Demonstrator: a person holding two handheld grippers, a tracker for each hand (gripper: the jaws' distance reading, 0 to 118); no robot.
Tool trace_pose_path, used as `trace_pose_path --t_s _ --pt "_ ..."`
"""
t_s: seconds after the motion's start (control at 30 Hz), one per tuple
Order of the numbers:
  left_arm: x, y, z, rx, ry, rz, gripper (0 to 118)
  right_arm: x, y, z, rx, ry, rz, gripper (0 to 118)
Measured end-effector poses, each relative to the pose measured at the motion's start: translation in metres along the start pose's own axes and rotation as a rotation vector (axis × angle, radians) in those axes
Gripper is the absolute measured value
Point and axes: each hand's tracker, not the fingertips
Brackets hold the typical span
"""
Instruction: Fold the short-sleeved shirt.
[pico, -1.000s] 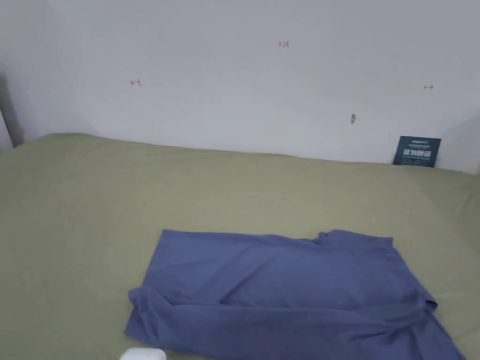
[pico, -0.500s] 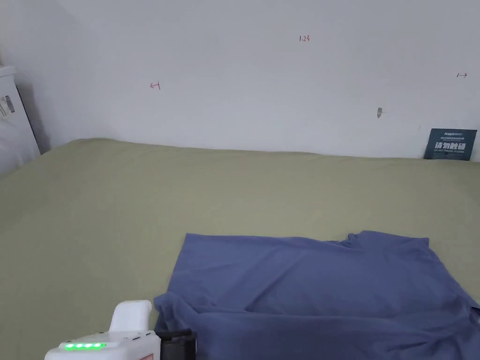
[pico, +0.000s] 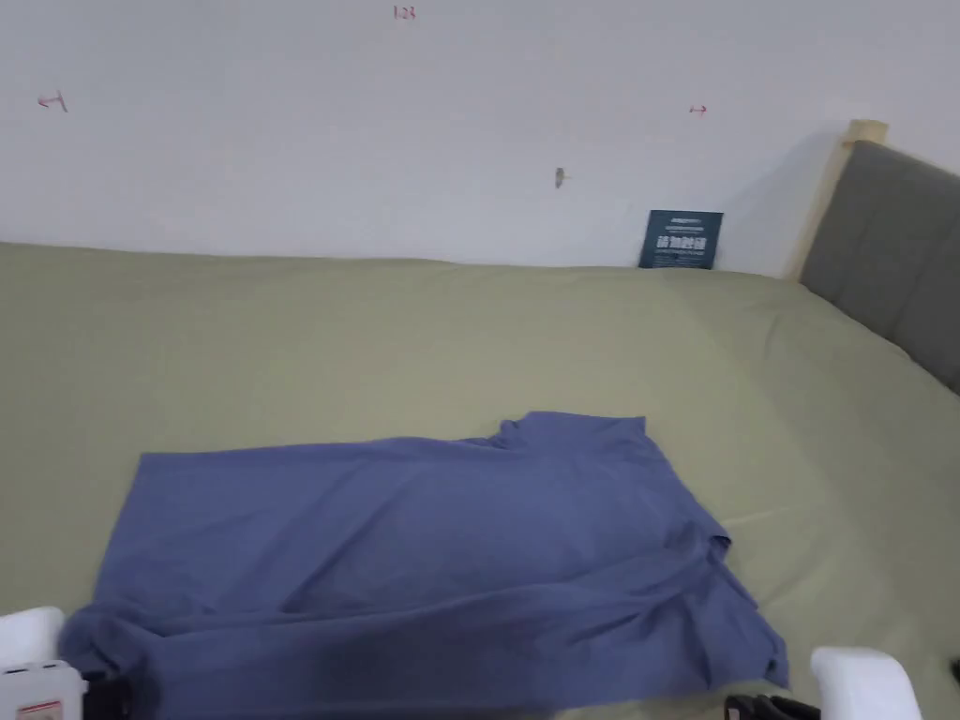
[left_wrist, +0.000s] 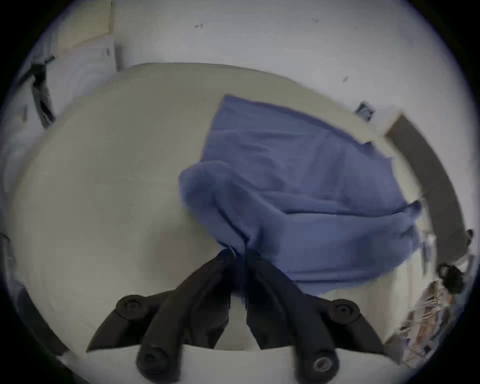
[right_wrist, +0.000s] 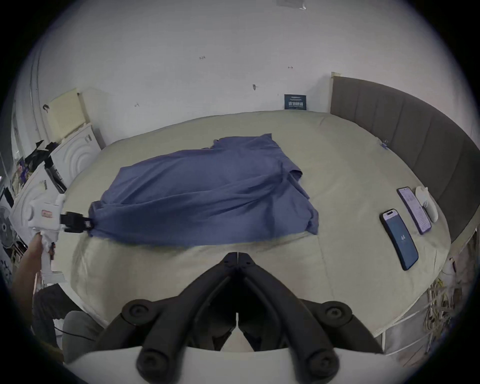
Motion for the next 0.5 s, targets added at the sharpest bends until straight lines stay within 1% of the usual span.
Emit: trace_pose_path --t_s 0.03,0.07,0.1,0.13,0.17,0.2,0.3,0.33,0.37,0.4,0.47,0.5 --pt "0.003 -0.001 0.003 -0.018 0.116 -0.017 9 0.008 0.007 -0.009 -0.012 -0.008 0.006 1" --pt "0.007 -0.002 0.009 -0.023 0.104 -0.030 9 0.016 0.014 -0.018 -0.028 0.000 0.016 3" --pt "0.008 -0.005 0.011 -0.012 0.094 -0.037 9 0.025 0.021 -0.030 -0.055 0.012 0.016 12" --pt "0.008 -0.006 0.011 -0.017 0.094 -0.036 9 0.034 0.029 -0.044 -0.065 -0.003 0.009 34" --pt "0.008 -0.006 0.010 -0.036 0.084 -0.032 9 0.041 0.036 -0.057 -0.098 -0.027 0.014 61" --pt "0.004 -0.005 0.009 -0.045 0.081 -0.026 9 0.050 0.043 -0.072 -0.140 -0.010 0.025 68" --pt "0.002 -0.007 0.011 -0.039 0.063 -0.010 9 0.068 0.062 -0.106 -0.151 -0.039 0.070 68" --pt "0.000 -0.006 0.008 -0.042 0.062 -0.007 9 0.071 0.068 -0.114 -0.168 -0.075 0.078 68" --pt "0.000 -0.006 0.008 -0.041 0.060 -0.003 9 0.074 0.071 -0.122 -0.173 -0.066 0.074 68" --pt "0.000 -0.007 0.008 -0.040 0.058 0.001 9 0.079 0.071 -0.130 -0.190 -0.029 0.038 68" --pt "-0.002 -0.007 0.005 -0.037 0.052 0.014 9 0.085 0.072 -0.146 -0.254 -0.025 -0.021 67" --pt "-0.003 -0.007 0.005 -0.036 0.049 0.022 9 0.088 0.071 -0.151 -0.309 -0.019 -0.066 63"
